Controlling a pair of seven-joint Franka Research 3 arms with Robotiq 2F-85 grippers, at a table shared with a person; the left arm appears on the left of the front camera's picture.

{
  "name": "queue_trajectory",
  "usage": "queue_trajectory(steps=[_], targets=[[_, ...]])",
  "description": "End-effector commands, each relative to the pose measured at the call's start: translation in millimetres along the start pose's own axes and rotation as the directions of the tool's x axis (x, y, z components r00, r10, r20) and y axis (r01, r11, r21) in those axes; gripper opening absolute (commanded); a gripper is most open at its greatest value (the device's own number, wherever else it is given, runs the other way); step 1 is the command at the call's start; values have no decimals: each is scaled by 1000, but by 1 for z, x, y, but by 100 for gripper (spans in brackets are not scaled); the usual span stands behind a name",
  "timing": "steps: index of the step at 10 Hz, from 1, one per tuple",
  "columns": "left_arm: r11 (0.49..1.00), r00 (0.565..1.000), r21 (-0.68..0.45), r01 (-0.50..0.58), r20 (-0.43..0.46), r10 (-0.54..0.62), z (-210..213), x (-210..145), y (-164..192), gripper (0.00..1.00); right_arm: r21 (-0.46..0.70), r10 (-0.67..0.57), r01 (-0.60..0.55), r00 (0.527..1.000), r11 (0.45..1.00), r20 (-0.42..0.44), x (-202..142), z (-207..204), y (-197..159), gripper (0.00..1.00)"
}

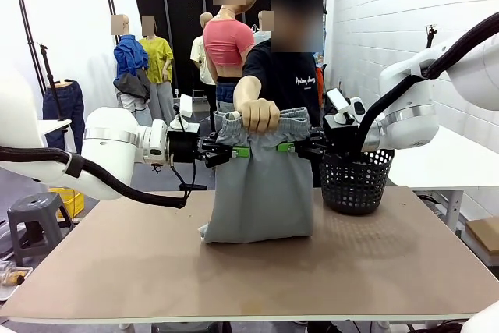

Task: Fold the training pants.
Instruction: Release the ends of the Training pants and then grab the overlapped ends.

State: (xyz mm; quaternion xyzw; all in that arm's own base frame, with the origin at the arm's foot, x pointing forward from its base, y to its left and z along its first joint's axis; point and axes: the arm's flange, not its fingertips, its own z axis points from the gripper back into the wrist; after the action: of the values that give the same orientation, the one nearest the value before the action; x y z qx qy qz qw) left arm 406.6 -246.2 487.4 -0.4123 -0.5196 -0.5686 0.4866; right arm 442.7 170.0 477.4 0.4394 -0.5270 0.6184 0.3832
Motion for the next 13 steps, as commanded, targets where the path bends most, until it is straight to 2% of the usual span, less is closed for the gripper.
queue_trajectory(steps=[1, 6, 7, 12, 13], targets=[[1000, 1000, 6, 8, 4, -8, 0, 3, 0, 0, 7, 10, -10, 1000, 1000, 12, 0, 0, 3, 0], [1000, 1000, 6, 8, 4, -8, 0, 3, 0, 0, 0, 0, 0, 1000, 1000, 0, 0, 0, 0, 0], [1000, 1000, 0, 0, 0, 0, 0, 0, 0, 0, 15, -20, 20, 1000, 1000, 6, 1, 2, 0, 3], [1000, 999, -14, -8, 40, 8, 4, -1, 1, 100, 13, -60, 60, 998, 998, -4, 4, 3, -2, 99], [1000, 999, -17, -9, 45, 9, 5, -1, 0, 100, 5, -62, 62, 998, 998, -3, 4, 2, -2, 100]])
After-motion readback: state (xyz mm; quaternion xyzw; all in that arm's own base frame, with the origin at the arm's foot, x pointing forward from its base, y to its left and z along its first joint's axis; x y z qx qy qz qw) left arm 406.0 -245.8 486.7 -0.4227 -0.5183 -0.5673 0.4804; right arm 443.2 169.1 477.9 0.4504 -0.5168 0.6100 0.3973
